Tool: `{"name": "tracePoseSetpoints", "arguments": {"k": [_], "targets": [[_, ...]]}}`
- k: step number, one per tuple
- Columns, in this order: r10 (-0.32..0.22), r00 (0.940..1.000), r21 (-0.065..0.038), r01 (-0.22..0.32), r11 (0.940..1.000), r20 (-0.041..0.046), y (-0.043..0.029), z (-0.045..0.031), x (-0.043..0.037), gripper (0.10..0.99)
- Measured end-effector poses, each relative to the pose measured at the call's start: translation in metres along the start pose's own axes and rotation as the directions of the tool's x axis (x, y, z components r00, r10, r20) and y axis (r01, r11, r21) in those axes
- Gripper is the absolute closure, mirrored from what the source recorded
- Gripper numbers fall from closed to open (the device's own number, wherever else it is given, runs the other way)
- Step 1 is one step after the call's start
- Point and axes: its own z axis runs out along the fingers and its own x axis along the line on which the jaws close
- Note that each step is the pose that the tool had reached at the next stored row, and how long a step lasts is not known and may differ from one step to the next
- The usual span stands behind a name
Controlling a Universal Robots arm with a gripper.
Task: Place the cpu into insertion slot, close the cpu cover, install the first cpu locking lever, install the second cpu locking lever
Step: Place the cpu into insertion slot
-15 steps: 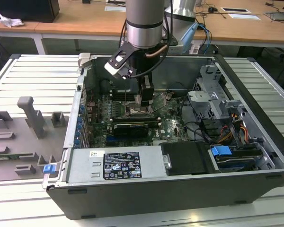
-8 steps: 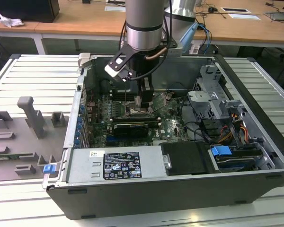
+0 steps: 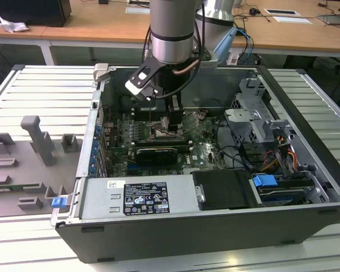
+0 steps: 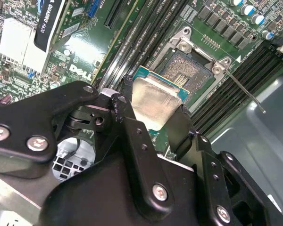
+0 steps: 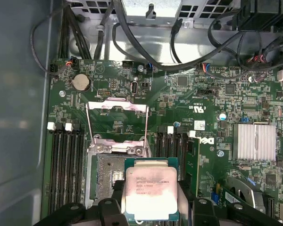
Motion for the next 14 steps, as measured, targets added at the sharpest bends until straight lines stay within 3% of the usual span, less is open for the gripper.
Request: {"name": "tracePoseSetpoints", "arguments": {"k": [5,14], "targets": [[0.000,1.0000,0.000,0.000,1.0000,0.0001,-0.0010,0.0037,0.0003,0.557],[0.000,1.0000,0.000,0.000,1.0000,0.0002,-0.0043,0.0146,0.0120,0.557]]}}
